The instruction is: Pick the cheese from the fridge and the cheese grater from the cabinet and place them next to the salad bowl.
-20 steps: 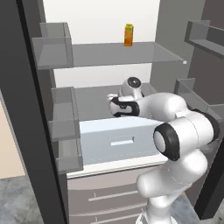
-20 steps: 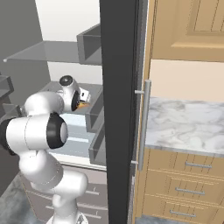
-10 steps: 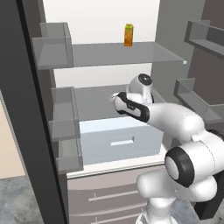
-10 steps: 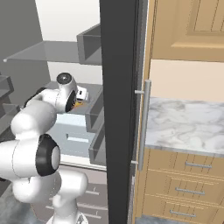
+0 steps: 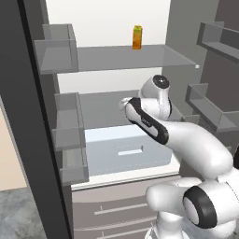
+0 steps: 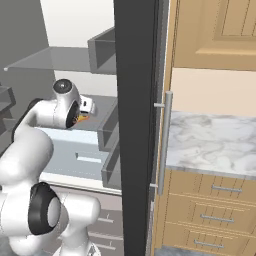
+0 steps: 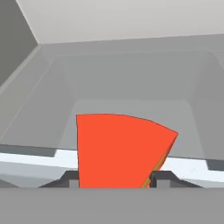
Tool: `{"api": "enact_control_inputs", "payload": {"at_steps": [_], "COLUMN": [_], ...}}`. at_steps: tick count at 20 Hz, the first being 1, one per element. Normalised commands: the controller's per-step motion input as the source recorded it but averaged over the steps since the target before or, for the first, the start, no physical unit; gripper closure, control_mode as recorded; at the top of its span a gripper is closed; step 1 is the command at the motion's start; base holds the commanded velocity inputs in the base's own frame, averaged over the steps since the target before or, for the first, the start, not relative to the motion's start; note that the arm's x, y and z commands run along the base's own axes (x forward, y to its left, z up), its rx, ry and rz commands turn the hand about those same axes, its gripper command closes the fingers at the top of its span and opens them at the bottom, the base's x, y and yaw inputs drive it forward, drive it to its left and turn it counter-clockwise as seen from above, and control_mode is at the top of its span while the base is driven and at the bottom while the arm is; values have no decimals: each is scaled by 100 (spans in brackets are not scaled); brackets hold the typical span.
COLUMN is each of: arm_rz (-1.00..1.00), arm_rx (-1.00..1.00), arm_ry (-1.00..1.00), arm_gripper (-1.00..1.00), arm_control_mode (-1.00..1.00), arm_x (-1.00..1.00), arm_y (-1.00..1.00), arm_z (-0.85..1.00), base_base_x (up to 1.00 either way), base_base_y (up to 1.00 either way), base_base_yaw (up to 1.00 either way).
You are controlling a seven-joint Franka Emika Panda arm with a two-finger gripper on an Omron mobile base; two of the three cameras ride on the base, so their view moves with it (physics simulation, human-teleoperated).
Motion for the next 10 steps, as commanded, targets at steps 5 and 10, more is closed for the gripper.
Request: {"api": "enact_control_inputs", "payload": {"at_steps": [5, 10], "arm_rz": [1, 0], "arm_rx": [0, 0], "arm_ry": [0, 1], "arm_gripper": [100, 100], "arm_control_mode": [-100, -100], "arm_x": [-50, -50], "arm_y": [0, 0], "arm_z": [35, 25], "base_base_x": [0, 0], "base_base_y": [0, 0], "base_base_yaw": [0, 0]}}
